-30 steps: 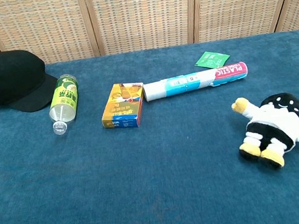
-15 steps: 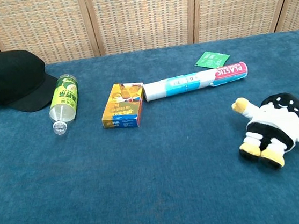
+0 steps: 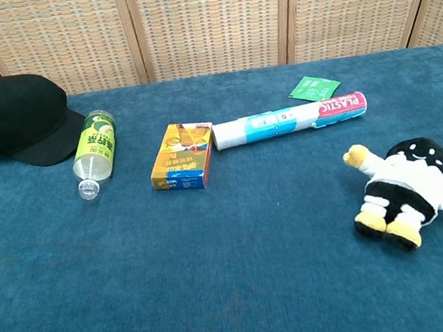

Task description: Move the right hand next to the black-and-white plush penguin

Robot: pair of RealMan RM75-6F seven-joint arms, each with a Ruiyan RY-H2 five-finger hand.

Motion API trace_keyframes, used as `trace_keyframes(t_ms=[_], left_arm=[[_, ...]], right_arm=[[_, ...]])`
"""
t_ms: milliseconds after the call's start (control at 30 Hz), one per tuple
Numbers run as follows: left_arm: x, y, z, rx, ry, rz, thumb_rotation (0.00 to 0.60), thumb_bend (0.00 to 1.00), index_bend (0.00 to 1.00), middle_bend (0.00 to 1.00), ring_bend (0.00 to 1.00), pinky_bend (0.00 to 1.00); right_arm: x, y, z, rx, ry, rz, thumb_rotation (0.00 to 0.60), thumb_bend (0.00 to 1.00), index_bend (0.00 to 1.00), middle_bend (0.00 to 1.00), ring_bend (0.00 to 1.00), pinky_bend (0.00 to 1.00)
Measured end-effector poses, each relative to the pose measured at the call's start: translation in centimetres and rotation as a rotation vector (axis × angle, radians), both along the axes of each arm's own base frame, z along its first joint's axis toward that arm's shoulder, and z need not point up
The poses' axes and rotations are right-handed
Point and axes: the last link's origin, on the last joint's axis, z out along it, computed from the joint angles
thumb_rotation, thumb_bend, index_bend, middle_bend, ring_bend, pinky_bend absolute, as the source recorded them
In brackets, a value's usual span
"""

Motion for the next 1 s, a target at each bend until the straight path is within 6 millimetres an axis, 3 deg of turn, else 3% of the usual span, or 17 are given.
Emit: trace_keyframes(t_ms=[100,267,367,1000], left_arm=[[0.0,0.0,0.1,0.002,-0.001,0.002,0.6,0.1,0.0,0.0,0.0,0.0],[0.0,0.1,0.0,0.0,0.004,0.001,0.6,0.1,0.0,0.0,0.0,0.0],[0.0,0.0,-0.1,-0.001,0.004,-0.001,0.6,0.1,0.0,0.0,0.0,0.0],[-0.1,0.0,0.4,-0.005,-0.022,0.0,0.6,0.1,0.0,0.0,0.0,0.0]], right_arm=[[-0.1,0.0,0.0,-0.001,0.0,-0.018,0.6,0.19,0.09,0.0,0.0,0.01],[-0.2,0.0,-0.2,0.0,-0.003,-0.064,0.6,0.19,0.31,0.0,0.0,0.02],[0.1,-0.2,-0.6,-0.002,-0.005,-0.087,0.6,0.22,0.35,0.0,0.0,0.02],[2.5,-1.3,-5.7,0.027,-0.011,-0.261,0.6,0.22,0.37,0.0,0.0,0.02]])
